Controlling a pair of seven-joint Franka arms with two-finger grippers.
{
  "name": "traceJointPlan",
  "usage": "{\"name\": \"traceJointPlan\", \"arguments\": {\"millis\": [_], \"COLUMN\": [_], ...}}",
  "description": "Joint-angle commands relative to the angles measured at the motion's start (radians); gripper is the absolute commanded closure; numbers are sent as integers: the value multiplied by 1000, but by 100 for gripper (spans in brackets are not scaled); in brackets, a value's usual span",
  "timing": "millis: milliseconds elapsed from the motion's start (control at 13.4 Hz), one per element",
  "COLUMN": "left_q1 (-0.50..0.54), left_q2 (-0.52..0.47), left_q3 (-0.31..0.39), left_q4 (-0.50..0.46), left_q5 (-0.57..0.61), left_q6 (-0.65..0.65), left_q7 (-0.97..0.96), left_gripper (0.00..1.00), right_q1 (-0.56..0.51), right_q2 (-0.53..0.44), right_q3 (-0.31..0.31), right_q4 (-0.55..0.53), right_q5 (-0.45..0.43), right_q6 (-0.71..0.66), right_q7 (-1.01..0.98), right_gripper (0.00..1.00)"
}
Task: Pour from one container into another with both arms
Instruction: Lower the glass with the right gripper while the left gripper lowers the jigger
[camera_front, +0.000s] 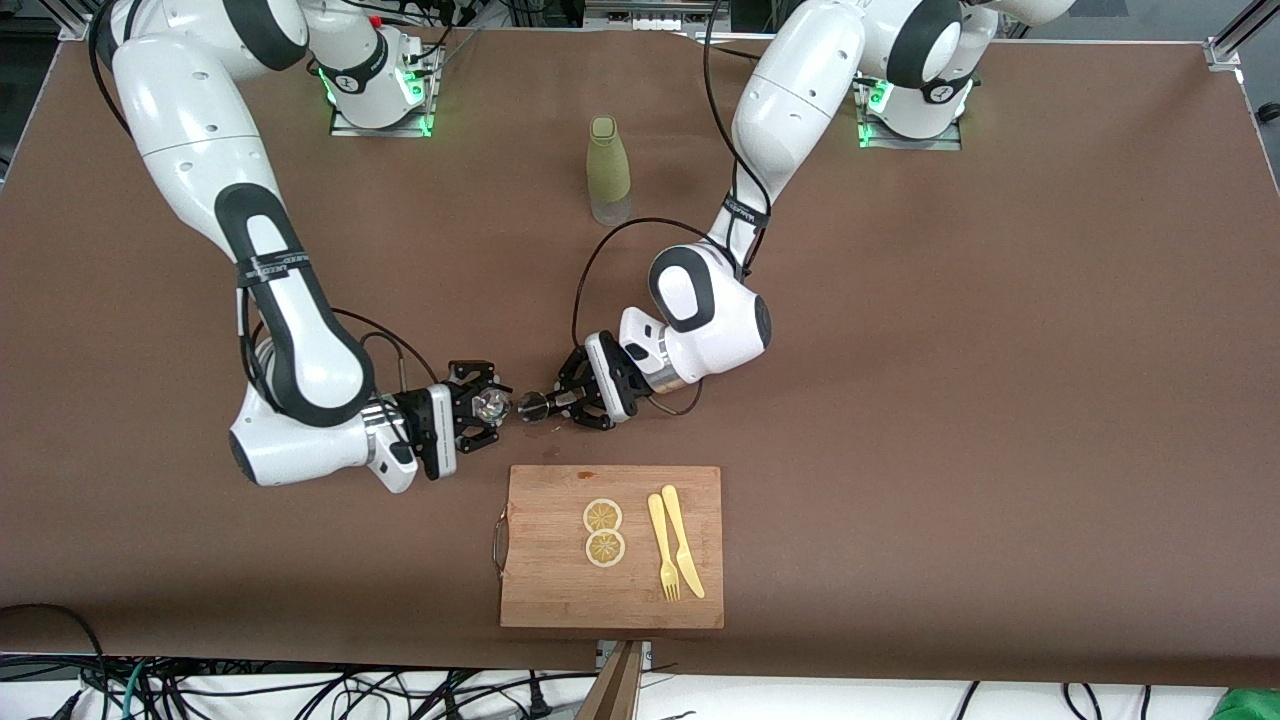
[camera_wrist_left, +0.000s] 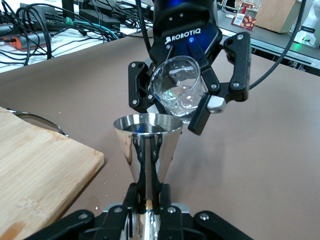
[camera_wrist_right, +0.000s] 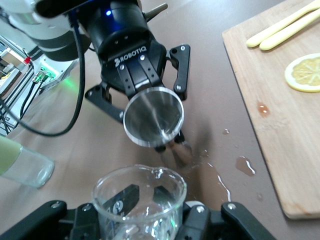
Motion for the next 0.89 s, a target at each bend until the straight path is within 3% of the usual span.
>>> {"name": "traceJointPlan", "arguments": {"millis": [0,297,669,818], "left_q1": [32,131,309,375], "left_q2": [-25,-95,-118,-120], "left_q3": [4,4,9,13], "left_q4": [-12,-77,-163,-186], "left_q5": [-43,-43,-28,28], "left_q6": [-63,-251,-650,-807], "left_q7": [77,178,382,446], "left_gripper": [100,100,100,100], "right_q1": [-48,-118,-230,-278], "right_q2": [17,31,34,46], "right_q3": [7,6,1,-13], "right_q4": [12,4,-51,-89], "right_q5": [99,107,107,107], "right_q6": [-53,-100,-147,-145], "right_q7": [-117,-281,-530,-639], "right_gripper": [76,76,76,76]}}
